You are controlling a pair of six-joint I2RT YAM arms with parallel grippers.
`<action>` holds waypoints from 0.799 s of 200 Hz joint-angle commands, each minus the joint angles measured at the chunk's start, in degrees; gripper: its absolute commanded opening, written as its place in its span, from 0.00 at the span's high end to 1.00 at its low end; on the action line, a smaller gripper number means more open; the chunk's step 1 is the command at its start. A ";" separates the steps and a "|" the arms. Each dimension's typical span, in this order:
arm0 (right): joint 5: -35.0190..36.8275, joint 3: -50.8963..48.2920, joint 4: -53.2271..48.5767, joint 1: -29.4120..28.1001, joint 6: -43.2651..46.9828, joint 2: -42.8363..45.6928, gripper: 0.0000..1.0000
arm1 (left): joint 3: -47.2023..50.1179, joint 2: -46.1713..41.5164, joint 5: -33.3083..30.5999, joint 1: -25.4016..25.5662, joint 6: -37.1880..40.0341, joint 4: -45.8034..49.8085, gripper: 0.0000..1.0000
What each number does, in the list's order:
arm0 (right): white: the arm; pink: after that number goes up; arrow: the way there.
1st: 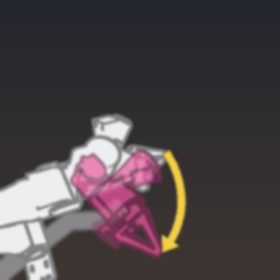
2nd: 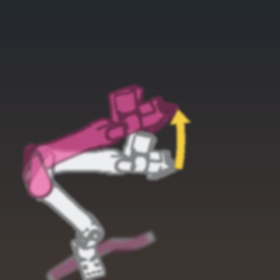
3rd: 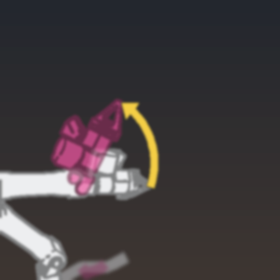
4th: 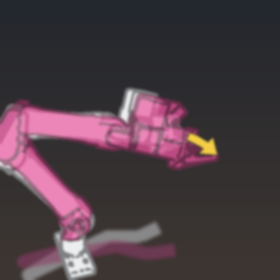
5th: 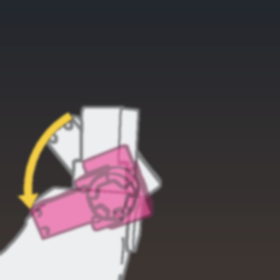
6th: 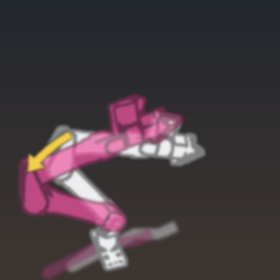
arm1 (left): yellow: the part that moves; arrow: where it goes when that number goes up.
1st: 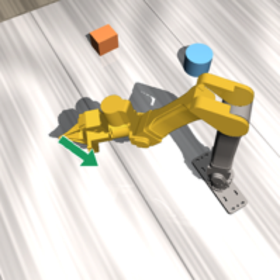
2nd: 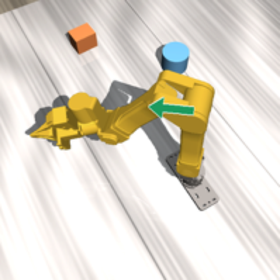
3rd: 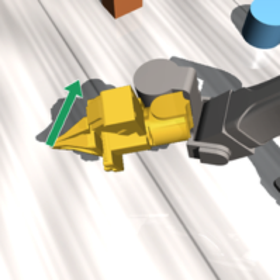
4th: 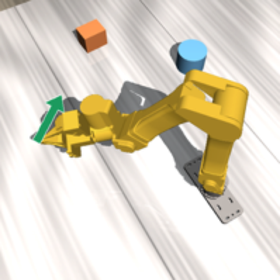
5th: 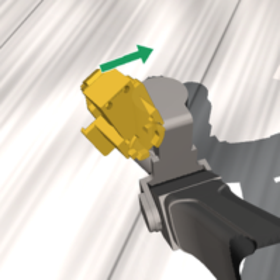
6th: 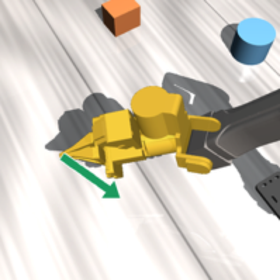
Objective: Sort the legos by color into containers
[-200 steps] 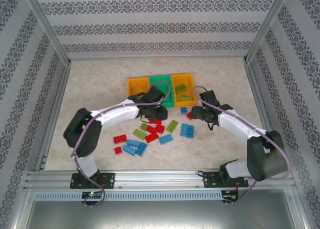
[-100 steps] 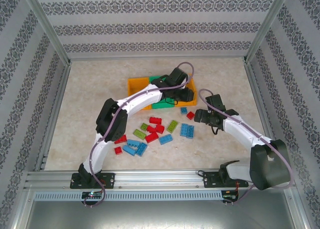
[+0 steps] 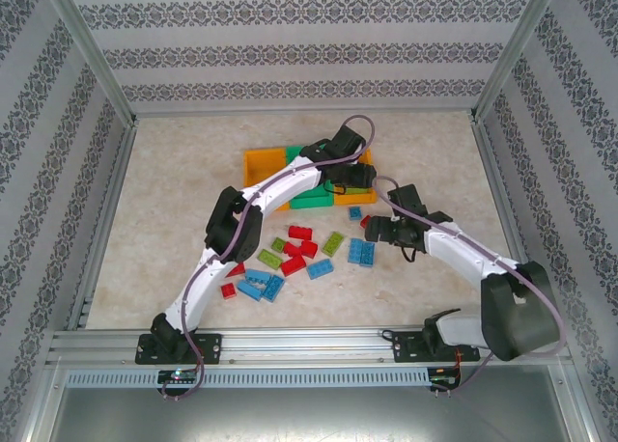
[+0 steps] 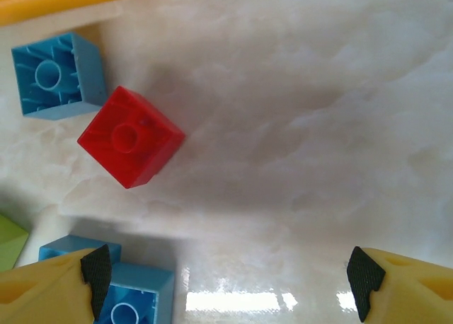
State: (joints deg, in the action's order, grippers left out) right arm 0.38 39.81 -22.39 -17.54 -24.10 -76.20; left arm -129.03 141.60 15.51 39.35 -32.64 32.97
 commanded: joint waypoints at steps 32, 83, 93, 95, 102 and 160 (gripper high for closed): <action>-2.52 7.63 -1.03 -1.62 7.12 -7.20 0.13 | -1.27 -1.84 -0.19 -0.24 -0.39 1.61 0.30; -5.48 13.49 -4.03 -2.04 13.84 -13.91 0.14 | 3.24 -7.67 2.15 -0.15 -2.92 -2.49 0.00; -5.07 14.52 -4.98 -2.20 14.58 -15.49 0.15 | 4.14 -8.60 2.82 -0.18 -3.80 -3.54 0.00; -4.83 14.81 -5.19 -2.18 14.75 -15.80 0.15 | 4.21 -8.79 2.94 -0.16 -4.00 -3.71 0.00; -4.22 15.55 -5.97 -2.24 15.31 -16.77 0.15 | 4.48 -9.19 3.27 -0.09 -4.71 -4.03 0.00; -5.55 18.18 -8.00 -3.25 21.00 -20.86 0.18 | 6.60 -12.27 6.17 -0.07 -7.97 -7.61 0.00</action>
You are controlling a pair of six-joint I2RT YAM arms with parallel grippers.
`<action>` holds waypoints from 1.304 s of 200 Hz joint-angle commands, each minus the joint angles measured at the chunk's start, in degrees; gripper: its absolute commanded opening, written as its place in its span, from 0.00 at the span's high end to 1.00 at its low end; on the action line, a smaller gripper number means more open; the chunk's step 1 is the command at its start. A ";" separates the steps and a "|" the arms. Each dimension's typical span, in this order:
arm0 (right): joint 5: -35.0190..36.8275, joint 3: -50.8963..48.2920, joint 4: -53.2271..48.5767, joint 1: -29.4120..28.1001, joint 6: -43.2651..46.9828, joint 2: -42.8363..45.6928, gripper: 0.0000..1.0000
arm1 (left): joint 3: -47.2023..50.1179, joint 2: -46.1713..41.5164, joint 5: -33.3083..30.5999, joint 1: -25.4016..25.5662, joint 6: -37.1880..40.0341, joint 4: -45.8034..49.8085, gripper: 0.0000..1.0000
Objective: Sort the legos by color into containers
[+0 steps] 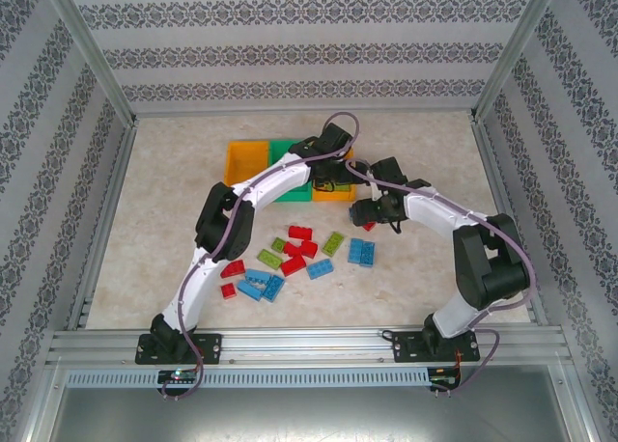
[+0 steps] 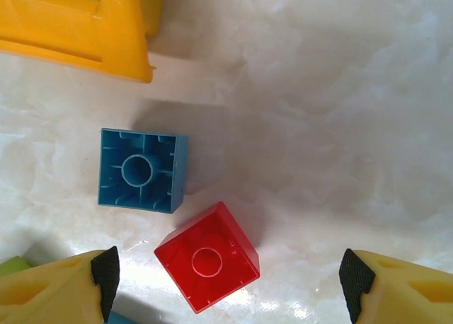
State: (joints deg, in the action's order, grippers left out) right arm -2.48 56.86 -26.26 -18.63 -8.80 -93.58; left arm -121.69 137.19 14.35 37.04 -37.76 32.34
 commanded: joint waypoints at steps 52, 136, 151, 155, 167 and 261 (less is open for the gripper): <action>-3.77 -0.26 -4.68 -2.38 11.06 -1.30 0.19 | -0.87 -9.83 6.77 2.21 -3.28 -8.08 0.00; -6.60 -4.13 -1.25 -1.22 11.43 8.16 0.21 | -0.68 -10.25 5.51 2.15 -2.62 -5.41 0.00; -7.05 -3.67 -1.47 -0.34 9.67 8.07 0.21 | -0.49 -10.48 5.11 2.16 -2.50 -4.79 0.00; -7.16 -3.48 -1.58 -0.15 9.09 7.96 0.21 | -0.41 -10.58 4.97 2.16 -2.47 -4.65 0.00; -7.69 -3.02 -1.78 0.75 7.28 7.78 0.22 | 0.11 -10.94 4.52 2.16 -2.45 -4.56 0.00; -6.27 -5.33 -1.59 -1.06 14.04 10.26 0.18 | 1.86 -14.64 -6.86 -1.08 1.32 4.45 0.01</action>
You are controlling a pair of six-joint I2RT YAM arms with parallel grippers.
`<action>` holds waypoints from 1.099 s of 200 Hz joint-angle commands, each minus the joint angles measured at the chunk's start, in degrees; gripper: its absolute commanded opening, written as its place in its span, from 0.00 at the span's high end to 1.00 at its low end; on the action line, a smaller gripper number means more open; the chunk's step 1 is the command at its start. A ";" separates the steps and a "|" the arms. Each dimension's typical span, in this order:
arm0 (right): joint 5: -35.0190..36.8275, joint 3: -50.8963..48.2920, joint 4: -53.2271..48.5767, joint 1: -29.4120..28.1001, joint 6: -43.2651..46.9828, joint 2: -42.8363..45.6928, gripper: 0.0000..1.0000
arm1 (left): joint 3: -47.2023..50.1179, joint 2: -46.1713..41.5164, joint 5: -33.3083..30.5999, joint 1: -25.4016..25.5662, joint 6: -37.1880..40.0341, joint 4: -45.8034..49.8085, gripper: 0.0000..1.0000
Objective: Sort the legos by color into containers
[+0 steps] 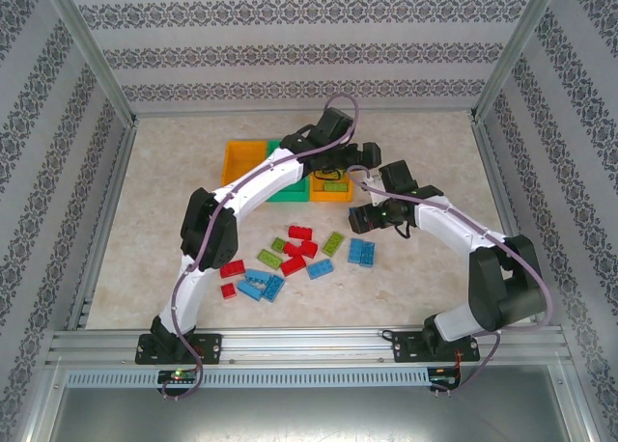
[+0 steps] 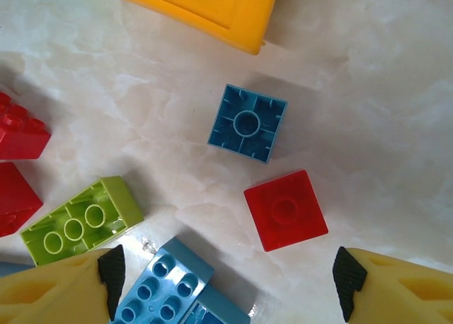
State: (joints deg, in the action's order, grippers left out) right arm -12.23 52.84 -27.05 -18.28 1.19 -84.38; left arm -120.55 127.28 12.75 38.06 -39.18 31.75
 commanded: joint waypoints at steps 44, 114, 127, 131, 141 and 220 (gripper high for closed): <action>2.83 -1.32 -0.68 -1.17 8.63 -0.29 0.20 | 9.25 -12.75 -6.37 -6.31 5.52 5.17 0.01; 3.62 1.35 -0.08 -0.45 11.60 -7.39 0.23 | 32.75 -28.61 -5.78 -14.09 6.52 -0.29 0.01; 3.87 2.11 0.06 -0.08 11.56 -8.49 0.23 | 36.83 -32.10 -6.50 -14.56 7.04 -1.22 0.01; 3.93 2.32 0.06 0.06 11.55 -8.79 0.24 | 37.92 -33.12 -6.82 -14.64 7.16 -1.45 0.01; 3.88 2.80 0.07 0.10 11.55 -9.50 0.25 | 40.39 -35.38 -7.35 -14.82 7.57 -1.62 0.01; 6.90 4.82 -0.61 0.53 12.31 -13.10 0.27 | 52.41 -46.26 -7.47 -16.89 8.50 -0.94 0.01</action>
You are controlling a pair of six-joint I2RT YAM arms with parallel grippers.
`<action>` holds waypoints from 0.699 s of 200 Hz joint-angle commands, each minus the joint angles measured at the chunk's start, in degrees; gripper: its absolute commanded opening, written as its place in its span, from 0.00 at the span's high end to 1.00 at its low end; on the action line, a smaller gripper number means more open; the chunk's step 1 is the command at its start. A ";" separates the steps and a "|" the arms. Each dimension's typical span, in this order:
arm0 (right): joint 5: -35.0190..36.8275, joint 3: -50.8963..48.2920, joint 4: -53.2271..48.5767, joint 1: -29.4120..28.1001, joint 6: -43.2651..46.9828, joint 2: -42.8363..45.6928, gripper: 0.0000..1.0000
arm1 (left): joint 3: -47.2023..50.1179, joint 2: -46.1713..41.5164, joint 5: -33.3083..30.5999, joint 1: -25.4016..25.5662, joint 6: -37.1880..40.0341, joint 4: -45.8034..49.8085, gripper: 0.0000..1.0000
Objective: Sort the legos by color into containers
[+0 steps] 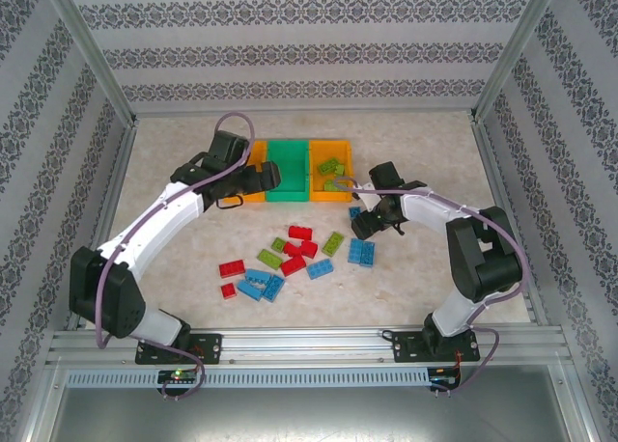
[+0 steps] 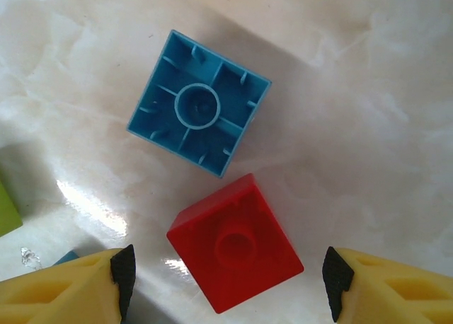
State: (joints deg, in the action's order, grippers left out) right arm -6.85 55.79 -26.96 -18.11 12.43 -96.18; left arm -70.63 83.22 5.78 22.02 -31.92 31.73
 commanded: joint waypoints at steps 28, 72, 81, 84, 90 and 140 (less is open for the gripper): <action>0.76 2.84 -1.12 0.05 -0.07 -2.43 0.29 | 4.68 -3.84 -0.59 -1.14 1.25 -0.92 0.01; 4.26 3.71 -1.82 -0.90 1.52 -3.94 0.33 | 6.98 -6.44 -0.46 -1.52 2.14 0.69 0.01; 4.84 3.91 -2.08 -0.82 1.46 -4.18 0.36 | 7.59 -7.12 -0.51 -1.60 2.21 0.85 0.01; 4.83 3.92 -2.05 -0.81 1.40 -4.19 0.36 | 7.83 -7.37 -0.51 -1.63 2.21 0.88 0.01; 4.75 3.89 -2.01 -0.77 1.25 -4.04 0.38 | 8.29 -7.94 -0.58 -1.75 2.31 0.96 0.01; 2.18 3.05 -2.18 -0.86 -0.37 -2.48 0.51 | 11.58 -10.03 -0.25 -2.59 2.22 1.06 0.01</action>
State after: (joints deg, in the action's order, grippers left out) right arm -3.88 58.33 -27.64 -18.26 12.56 -99.63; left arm -60.60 74.32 5.72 20.47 -31.00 31.75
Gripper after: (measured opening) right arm 0.518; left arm 0.994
